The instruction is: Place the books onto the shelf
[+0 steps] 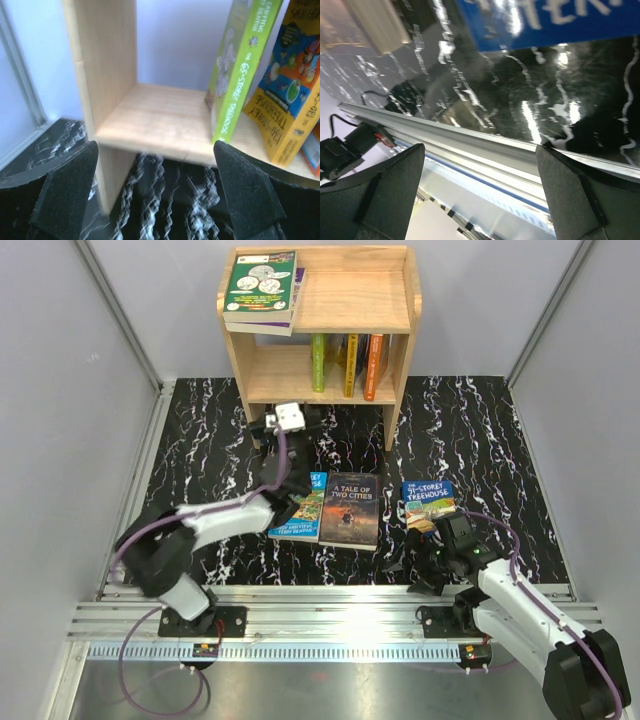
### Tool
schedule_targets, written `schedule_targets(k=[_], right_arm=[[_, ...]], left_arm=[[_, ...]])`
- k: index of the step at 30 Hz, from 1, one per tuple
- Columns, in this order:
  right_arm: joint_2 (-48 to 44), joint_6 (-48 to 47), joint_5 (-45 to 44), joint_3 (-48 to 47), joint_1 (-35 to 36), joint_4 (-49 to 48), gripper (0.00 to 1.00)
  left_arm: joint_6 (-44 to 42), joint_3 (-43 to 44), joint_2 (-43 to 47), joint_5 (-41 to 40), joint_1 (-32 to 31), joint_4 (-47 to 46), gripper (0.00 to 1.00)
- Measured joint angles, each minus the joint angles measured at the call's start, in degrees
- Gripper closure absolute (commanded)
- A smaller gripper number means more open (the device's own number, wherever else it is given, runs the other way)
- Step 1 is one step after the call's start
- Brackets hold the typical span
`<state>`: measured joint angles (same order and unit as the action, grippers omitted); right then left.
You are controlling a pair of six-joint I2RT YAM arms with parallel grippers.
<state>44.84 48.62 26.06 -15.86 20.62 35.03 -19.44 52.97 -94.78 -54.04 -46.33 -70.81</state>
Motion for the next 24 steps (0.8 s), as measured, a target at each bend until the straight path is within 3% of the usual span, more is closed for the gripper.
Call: schedule_targets(k=[3,5,10,13,18,24], right_arm=[[0.6,1.2,0.5,-1.7,0.0,-0.7,0.0],[2.6,1.8,0.4,-4.1,0.0,-2.5,0.0],[15.0,2.0,0.1,-14.9,0.0,-7.9,0.0],[25.9,1.7,0.2,-22.9,0.0,-12.3,0.0],[42.1,1.2,0.0,-30.2,0.0,-18.8,0.0],[50.7,-0.5,-3.0,-35.3,0.0,-17.7,0.0]], left_arm=[[12.5,-3.0,12.3,-1.8,-2.0,20.1,0.01],[24.9,-2.6,21.2,3.5,-0.6,38.4,0.01],[44.0,-5.3,31.5,19.4,5.0,59.7,0.01],[49.1,-7.2,28.3,27.7,5.1,65.5,0.01],[52.9,-6.5,11.8,41.8,4.5,70.8,0.04],[56.1,-3.0,2.9,51.0,4.8,72.2,0.03]])
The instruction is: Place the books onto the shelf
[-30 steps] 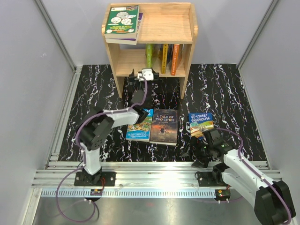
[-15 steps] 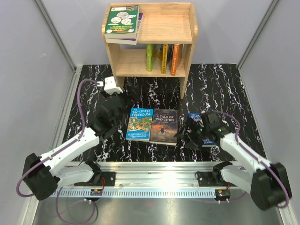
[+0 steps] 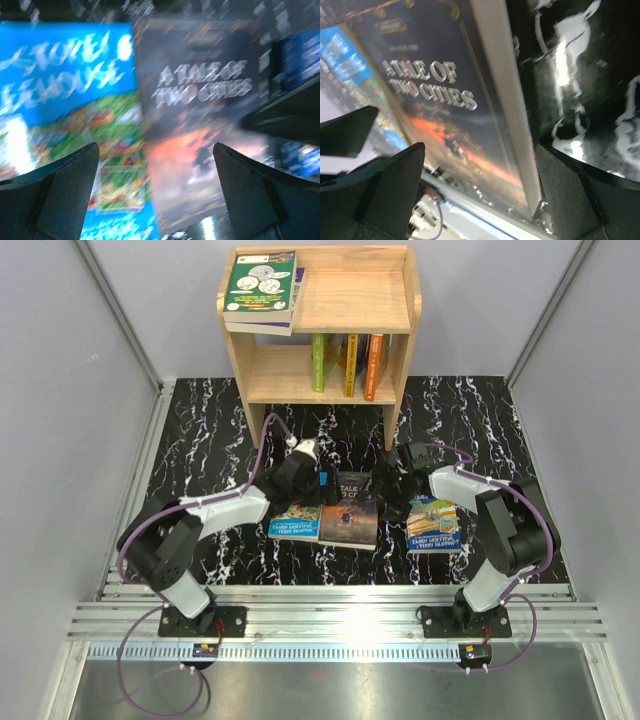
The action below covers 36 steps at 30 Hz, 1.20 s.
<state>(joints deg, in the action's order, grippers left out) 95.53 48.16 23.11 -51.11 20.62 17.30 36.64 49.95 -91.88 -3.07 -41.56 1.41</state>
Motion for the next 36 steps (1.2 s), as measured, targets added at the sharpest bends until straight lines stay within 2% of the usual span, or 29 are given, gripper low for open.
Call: schedule_targets(k=[6,10,11,13,14,17,18,20,21,24,26,27,30,31,33,34,36], right_arm=[[1.8,-1.6,-2.1,-1.9,0.0,1.6,0.0],[2.9,-1.3,0.2,-1.7,0.0,-1.2,0.08],[3.0,-1.1,0.8,-1.5,-0.1,-1.8,0.2],[3.6,-0.3,2.6,-0.3,-0.5,-4.2,0.28],[3.9,0.4,3.9,0.2,-0.7,-5.7,0.36],[4.0,1.2,4.9,2.2,-0.7,-8.3,0.51],[3.7,1.2,4.8,2.8,-0.7,-8.6,0.63],[3.1,1.1,4.5,3.5,-0.7,-8.4,0.71],[2.5,1.0,4.5,3.6,-0.6,-8.2,0.81],[0.3,0.5,4.5,3.6,-0.2,-7.6,0.94],[-0.2,0.3,4.4,3.6,0.1,-7.6,0.95],[-0.2,0.3,4.3,3.6,0.3,-7.6,0.89],[-0.2,0.5,3.8,3.6,1.2,-7.6,0.85],[-0.2,0.7,3.5,3.6,1.6,-7.5,0.72],[-0.2,1.0,2.9,3.6,2.4,-7.6,0.58],[-0.2,1.1,2.9,3.6,3.0,-7.6,0.45],[0.1,1.2,2.7,4.1,3.9,-8.0,0.43]], left_arm=[[2.3,4.1,-6.6,6.5,0.8,-4.5,0.03],[4.6,3.8,-8.2,10.4,1.2,-8.8,0.04],[5.2,3.3,-8.5,11.2,1.4,-10.4,0.05],[7.5,1.4,-8.9,13.5,1.7,-14.9,0.06],[8.6,0.5,-9.1,14.4,1.7,-16.9,0.06],[12.1,-1.7,-9.9,17.8,1.6,-22.9,0.06],[13.3,-2.3,-10.3,18.9,1.5,-24.6,0.06],[14.9,-2.8,-10.7,20.6,1.2,-26.7,0.07],[15.7,-2.8,-10.9,21.4,1.0,-27.1,0.07],[17.0,-2.8,-11.3,23.1,0.6,-28.1,0.07],[17.9,-2.8,-11.3,23.7,0.5,-28.2,0.06],[18.3,-2.9,-11.3,23.9,0.5,-28.5,0.07],[19.9,-3.7,-11.3,24.6,0.5,-29.9,0.07],[20.4,-4.0,-11.3,24.8,0.6,-30.4,0.07],[21.6,-4.8,-11.1,25.2,0.6,-31.6,0.07],[22.3,-5.3,-11.0,25.3,0.6,-32.1,0.07],[24.1,-6.6,-10.6,25.9,1.0,-33.2,0.07]])
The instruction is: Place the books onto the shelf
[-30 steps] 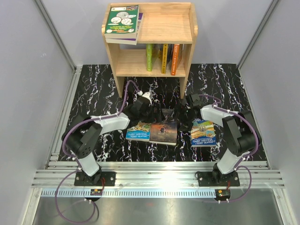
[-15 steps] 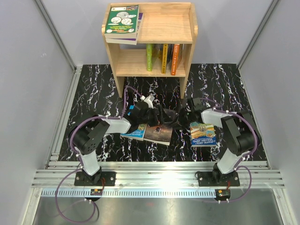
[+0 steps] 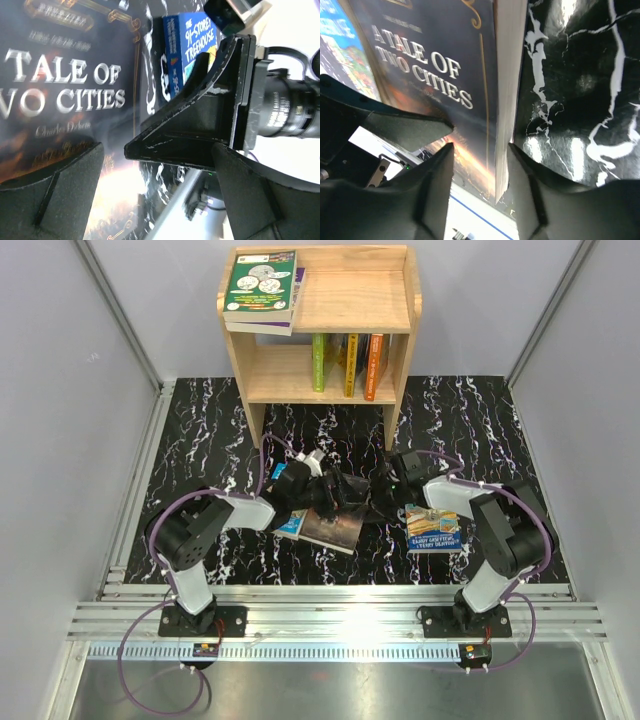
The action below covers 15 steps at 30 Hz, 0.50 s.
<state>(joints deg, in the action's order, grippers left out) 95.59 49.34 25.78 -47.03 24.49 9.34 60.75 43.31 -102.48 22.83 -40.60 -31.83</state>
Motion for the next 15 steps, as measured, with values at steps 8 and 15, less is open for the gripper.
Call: schedule_targets(k=[8,15], right_arm=[[3.2,2.0,1.8,0.4,1.8,-3.0,0.67],[4.1,2.9,3.2,0.4,2.8,-5.0,1.0]], left_arm=[[3.3,-3.9,0.0,-0.3,0.0,-4.2,0.08],[2.3,-4.2,4.1,-1.8,-0.7,0.9,0.08]])
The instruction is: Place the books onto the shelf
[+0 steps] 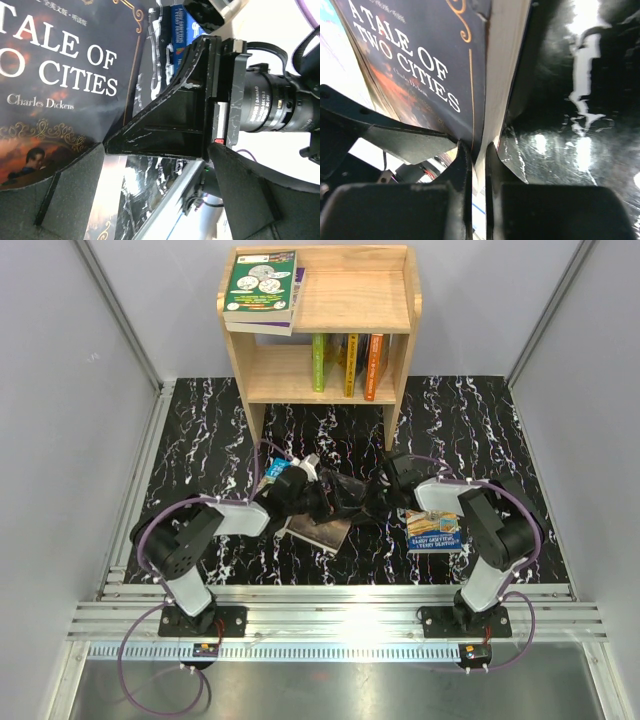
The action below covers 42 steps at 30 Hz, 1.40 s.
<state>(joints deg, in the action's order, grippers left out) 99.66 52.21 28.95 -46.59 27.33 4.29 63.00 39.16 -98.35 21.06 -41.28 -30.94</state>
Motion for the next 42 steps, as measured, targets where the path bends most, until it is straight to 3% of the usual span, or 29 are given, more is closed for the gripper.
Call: schedule_targets(k=[4,8,16,21,29,31,32,33,36,42], right_arm=[[-1.2,-0.9,-1.2,0.0,0.7,0.6,1.0],[-8.0,-2.6,-4.9,0.0,2.3,5.6,1.0],[-28.6,-7.7,-11.2,-4.3,3.4,23.4,1.0],[-35.0,-9.0,-12.0,-5.3,3.4,29.5,1.0],[-36.9,-8.9,-15.1,-7.1,3.4,35.9,0.99],[-37.0,-8.4,-16.2,-7.6,3.4,37.1,0.68],[-37.0,-7.9,-16.5,-7.6,3.4,37.9,0.28],[-37.0,-7.7,-17.0,-7.6,3.4,38.7,0.16],[-37.0,-7.5,-17.9,-6.8,3.4,39.6,0.02],[-35.5,-6.5,-18.8,-1.0,3.4,38.7,0.0]], left_arm=[[-7.6,6.2,3.6,-1.3,0.0,16.4,0.08],[-18.0,13.1,7.4,-2.0,0.0,31.2,0.08],[-32.3,12.2,11.0,-9.6,3.1,48.1,0.08],[-35.5,11.1,10.3,-9.0,5.4,50.1,0.09],[-30.0,6.0,4.7,8.1,5.5,33.9,0.09],[-29.4,6.1,3.2,10.2,5.6,31.7,0.09],[-29.3,6.1,2.9,11.0,5.6,31.1,0.08],[-29.3,6.1,2.8,11.3,5.6,30.8,0.08],[-29.5,6.1,2.8,11.6,5.6,30.8,0.08],[-28.6,5.7,2.4,12.8,5.6,29.5,0.09]])
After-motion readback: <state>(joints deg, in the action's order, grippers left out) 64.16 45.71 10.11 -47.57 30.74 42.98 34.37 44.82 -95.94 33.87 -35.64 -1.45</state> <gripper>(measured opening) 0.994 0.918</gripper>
